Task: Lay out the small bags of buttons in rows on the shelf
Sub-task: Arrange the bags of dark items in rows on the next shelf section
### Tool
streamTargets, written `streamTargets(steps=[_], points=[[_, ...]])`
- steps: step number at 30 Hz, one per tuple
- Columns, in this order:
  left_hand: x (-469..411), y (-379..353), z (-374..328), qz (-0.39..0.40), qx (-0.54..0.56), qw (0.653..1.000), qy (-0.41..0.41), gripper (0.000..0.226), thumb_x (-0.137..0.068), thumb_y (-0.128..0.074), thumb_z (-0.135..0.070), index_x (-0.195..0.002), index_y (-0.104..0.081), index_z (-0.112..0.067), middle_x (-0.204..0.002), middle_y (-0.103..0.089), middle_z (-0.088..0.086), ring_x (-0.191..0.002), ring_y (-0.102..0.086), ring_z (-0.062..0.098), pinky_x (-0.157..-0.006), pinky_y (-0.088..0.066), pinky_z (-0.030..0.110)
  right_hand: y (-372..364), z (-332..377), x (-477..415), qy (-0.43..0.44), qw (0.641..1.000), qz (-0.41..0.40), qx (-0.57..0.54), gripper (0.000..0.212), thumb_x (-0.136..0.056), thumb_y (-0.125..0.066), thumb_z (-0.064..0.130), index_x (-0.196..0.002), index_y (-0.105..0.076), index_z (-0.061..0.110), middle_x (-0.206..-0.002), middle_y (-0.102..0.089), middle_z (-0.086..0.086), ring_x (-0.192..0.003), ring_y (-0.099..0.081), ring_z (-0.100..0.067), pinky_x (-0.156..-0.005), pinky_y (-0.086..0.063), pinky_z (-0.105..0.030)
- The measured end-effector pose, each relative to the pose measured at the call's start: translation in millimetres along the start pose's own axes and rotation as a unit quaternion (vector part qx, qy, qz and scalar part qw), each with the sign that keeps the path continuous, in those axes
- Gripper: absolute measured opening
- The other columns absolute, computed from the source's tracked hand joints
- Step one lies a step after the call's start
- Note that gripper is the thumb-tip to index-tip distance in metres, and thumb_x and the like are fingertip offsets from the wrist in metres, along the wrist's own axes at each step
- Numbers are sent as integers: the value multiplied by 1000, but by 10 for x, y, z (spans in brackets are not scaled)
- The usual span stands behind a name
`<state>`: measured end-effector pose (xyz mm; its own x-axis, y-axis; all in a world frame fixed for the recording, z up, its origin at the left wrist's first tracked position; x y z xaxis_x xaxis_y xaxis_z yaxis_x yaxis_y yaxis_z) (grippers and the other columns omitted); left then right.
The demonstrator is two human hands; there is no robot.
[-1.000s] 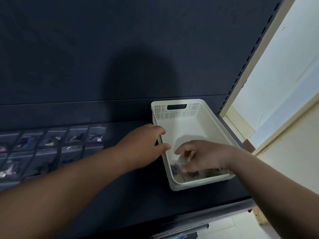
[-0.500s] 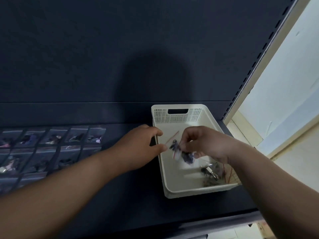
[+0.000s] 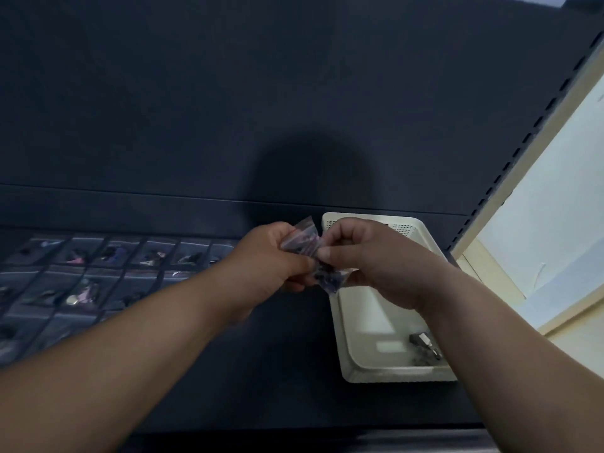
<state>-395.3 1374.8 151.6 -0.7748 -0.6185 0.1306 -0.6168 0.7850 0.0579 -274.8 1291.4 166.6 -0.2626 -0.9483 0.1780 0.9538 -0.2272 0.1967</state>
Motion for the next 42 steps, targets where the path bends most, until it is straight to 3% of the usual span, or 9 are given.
streamTargets(steps=[5,14,20,26,28,31,35,39,42], points=[[158,463,52,-48,41,998,27,16,-85,-59,3,-92,-55,-11,-73,-68,6,-58,-63,14,-56,-53,25,-439,78,-126,-33,998,48,-14,34,-84,-60,-5,-113,-56,11,-86,-65,-7,-78,-64,-15,-68,-53,-29],[464,1070,227,-90,60,992,66,15,-84,-63,-1,-92,-57,-11,-70,-65,6,-54,-62,14,-55,-52,27,-1101,-33,-251,-101,994,28,-10,15,-87,-62,9,-75,-57,16,-72,-62,0,-65,-57,-8,-61,-47,-20],[657,1486,343,-131,87,983,94,9,-89,-60,-7,-88,-54,-14,-77,-67,7,-54,-63,11,-48,-51,19,-1401,-315,-233,-153,984,-72,-51,22,-88,-59,2,-70,-55,15,-62,-58,-2,-54,-55,-11,-50,-49,-22],[821,1768,431,-138,61,983,101,12,-90,-59,-8,-82,-53,-16,-73,-67,4,-52,-62,9,-49,-47,19,-1668,-576,-199,-218,960,-171,-35,13,-87,-59,2,-78,-53,9,-68,-60,-13,-57,-61,-20,-56,-57,-29],[857,1829,439,-135,57,984,102,14,-89,-60,-8,-80,-53,-16,-72,-68,4,-53,-62,10,-51,-46,21,-1690,-605,-186,-199,956,-193,96,15,-84,-64,12,-76,-51,10,-71,-61,-12,-57,-61,-23,-58,-56,-33],[899,1911,452,-130,49,985,103,16,-89,-60,-7,-77,-54,-16,-70,-68,4,-54,-63,11,-55,-47,24,-1712,-514,-132,-119,865,-200,445,23,-83,-63,30,-80,-47,15,-78,-54,-1,-77,-58,-26,-62,-41,-30],[942,1987,471,-117,48,987,103,15,-90,-60,-8,-78,-54,-16,-73,-67,4,-60,-63,13,-54,-48,23,-1864,-510,-90,32,861,-165,479,8,-82,-63,14,-90,-63,16,-96,-56,0,-96,-52,-24,-77,-42,-27],[972,2066,534,-120,47,986,109,18,-90,-59,-10,-75,-52,-17,-76,-69,5,-61,-63,14,-54,-48,23,-1969,-597,-130,58,882,-138,447,25,-88,-61,14,-111,-68,19,-120,-62,5,-113,-49,-18,-93,-33,-16],[999,2116,584,-119,46,985,112,19,-90,-60,-11,-75,-52,-18,-79,-70,6,-62,-65,15,-52,-48,22,-2046,-606,-173,74,879,-128,453,29,-90,-60,21,-118,-65,20,-124,-60,6,-117,-47,-17,-92,-29,-13]])
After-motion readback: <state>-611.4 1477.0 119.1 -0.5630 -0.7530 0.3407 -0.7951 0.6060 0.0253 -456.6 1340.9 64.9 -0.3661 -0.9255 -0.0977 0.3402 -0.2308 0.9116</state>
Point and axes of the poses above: each hand's wrist, its own x-axis away from the middle knuckle, its own y-axis out of the back of the hand, z = x × y, the point moved 4 cm from there along -x, towards the middle knuckle
